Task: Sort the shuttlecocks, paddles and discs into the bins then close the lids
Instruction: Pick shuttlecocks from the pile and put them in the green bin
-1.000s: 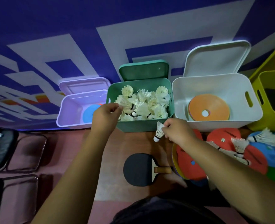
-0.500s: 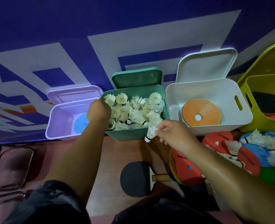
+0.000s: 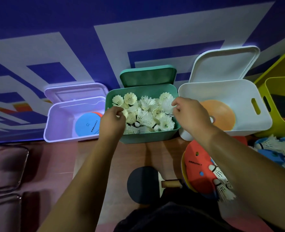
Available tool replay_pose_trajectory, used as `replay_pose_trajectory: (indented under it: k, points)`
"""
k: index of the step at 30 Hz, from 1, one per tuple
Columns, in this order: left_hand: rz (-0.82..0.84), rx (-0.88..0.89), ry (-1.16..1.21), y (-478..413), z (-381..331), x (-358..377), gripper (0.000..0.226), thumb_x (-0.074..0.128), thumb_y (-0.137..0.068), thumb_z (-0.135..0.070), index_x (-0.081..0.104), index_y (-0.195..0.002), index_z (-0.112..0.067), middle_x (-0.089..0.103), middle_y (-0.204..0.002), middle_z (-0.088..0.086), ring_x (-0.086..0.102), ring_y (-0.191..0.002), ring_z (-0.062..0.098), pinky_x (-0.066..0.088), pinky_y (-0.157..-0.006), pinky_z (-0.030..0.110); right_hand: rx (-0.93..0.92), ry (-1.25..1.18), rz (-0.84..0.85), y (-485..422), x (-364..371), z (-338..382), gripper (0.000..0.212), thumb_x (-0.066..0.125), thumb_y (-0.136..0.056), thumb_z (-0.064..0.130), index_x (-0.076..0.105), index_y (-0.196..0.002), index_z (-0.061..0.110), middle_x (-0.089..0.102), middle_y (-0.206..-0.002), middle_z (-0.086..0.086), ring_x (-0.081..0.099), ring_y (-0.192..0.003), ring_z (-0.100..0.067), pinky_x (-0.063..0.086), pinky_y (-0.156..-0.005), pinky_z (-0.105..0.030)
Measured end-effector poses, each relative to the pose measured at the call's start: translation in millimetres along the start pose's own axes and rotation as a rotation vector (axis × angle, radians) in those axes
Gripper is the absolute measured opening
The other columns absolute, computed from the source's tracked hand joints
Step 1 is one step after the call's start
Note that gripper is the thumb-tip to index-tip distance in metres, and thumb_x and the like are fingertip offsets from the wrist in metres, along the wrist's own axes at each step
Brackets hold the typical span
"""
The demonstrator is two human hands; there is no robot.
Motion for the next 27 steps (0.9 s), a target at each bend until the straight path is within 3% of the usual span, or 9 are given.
replay_pose_trajectory:
  k: [2, 7, 12, 18, 22, 24, 27]
  points:
    - [0.011, 0.016, 0.016, 5.8, -1.9, 1.1, 0.03, 0.054, -0.099, -0.019, 0.073, -0.123, -0.017, 0.074, -0.118, 0.003, 0.069, -0.104, 0.025, 0.056, -0.087, 0.034, 0.006, 0.03, 0.038, -2.0, 9.9, 0.7, 0.021, 0.057, -0.098, 0.029, 0.07, -0.114, 0.032, 0.073, -0.105, 0.006, 0.065, -0.099, -0.026, 0.056, -0.075, -0.039]
    - [0.075, 0.042, 0.032, 21.4, -8.8, 10.7, 0.027, 0.056, -0.099, -0.017, 0.075, -0.117, -0.02, 0.075, -0.111, -0.003, 0.065, -0.09, 0.013, 0.043, -0.071, 0.022, 0.046, -0.038, 0.115, 10.4, 27.9, -11.6, 0.015, 0.054, -0.096, 0.033, 0.07, -0.095, 0.033, 0.073, -0.089, 0.009, 0.067, -0.087, -0.02, 0.059, -0.073, -0.039]
    - [0.253, 0.086, 0.16, 53.2, -35.3, 41.0, 0.019, 0.061, -0.098, -0.018, 0.076, -0.106, -0.026, 0.074, -0.094, -0.01, 0.067, -0.086, 0.006, 0.051, -0.073, 0.025, 0.083, -0.201, 0.088, 34.3, 23.4, -38.7, 0.014, 0.06, -0.098, 0.027, 0.071, -0.089, 0.031, 0.071, -0.079, 0.012, 0.068, -0.079, -0.015, 0.057, -0.071, -0.035]
    - [0.497, 0.181, 0.209, 99.8, -76.6, 99.0, 0.014, 0.066, -0.098, -0.02, 0.074, -0.098, -0.032, 0.07, -0.079, -0.02, 0.065, -0.076, -0.006, 0.049, -0.073, 0.019, 0.139, -0.315, -0.004, 75.2, 2.0, -71.6, 0.012, 0.064, -0.095, 0.025, 0.075, -0.097, 0.028, 0.073, -0.085, 0.009, 0.066, -0.082, -0.009, 0.049, -0.071, -0.026]
    - [0.649, 0.251, 0.035, 130.3, -94.1, 148.7, 0.016, 0.066, -0.096, -0.029, 0.068, -0.088, -0.044, 0.071, -0.081, -0.026, 0.068, -0.08, -0.003, 0.053, -0.079, 0.023, 0.217, -0.33, -0.046, 112.2, -6.4, -115.6, 0.009, 0.065, -0.094, 0.024, 0.073, -0.093, 0.028, 0.068, -0.075, 0.014, 0.065, -0.075, -0.008, 0.045, -0.066, -0.027]
    - [0.715, 0.316, 0.002, 148.6, -107.2, 171.2, 0.025, 0.067, -0.097, -0.026, 0.065, -0.084, -0.048, 0.07, -0.082, -0.03, 0.066, -0.078, -0.008, 0.05, -0.077, 0.017, 0.276, -0.32, -0.086, 133.1, -12.4, -146.5, 0.007, 0.067, -0.094, 0.023, 0.073, -0.093, 0.026, 0.067, -0.074, 0.014, 0.066, -0.074, -0.011, 0.045, -0.066, -0.028]
    - [0.805, 0.371, -0.048, 175.8, -125.1, 204.4, 0.02, 0.066, -0.098, -0.021, 0.068, -0.094, -0.041, 0.07, -0.097, -0.02, 0.064, -0.089, -0.001, 0.045, -0.078, 0.007, 0.385, -0.276, -0.116, 164.7, -22.7, -193.0, 0.01, 0.064, -0.096, 0.023, 0.073, -0.093, 0.025, 0.065, -0.078, 0.013, 0.064, -0.078, -0.013, 0.044, -0.067, -0.029]
Point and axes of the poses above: each hand's wrist, its own y-axis away from the middle knuckle, its own x-axis out of the palm, z = x × y, the point moved 9 cm from there along -y, towards the middle knuckle
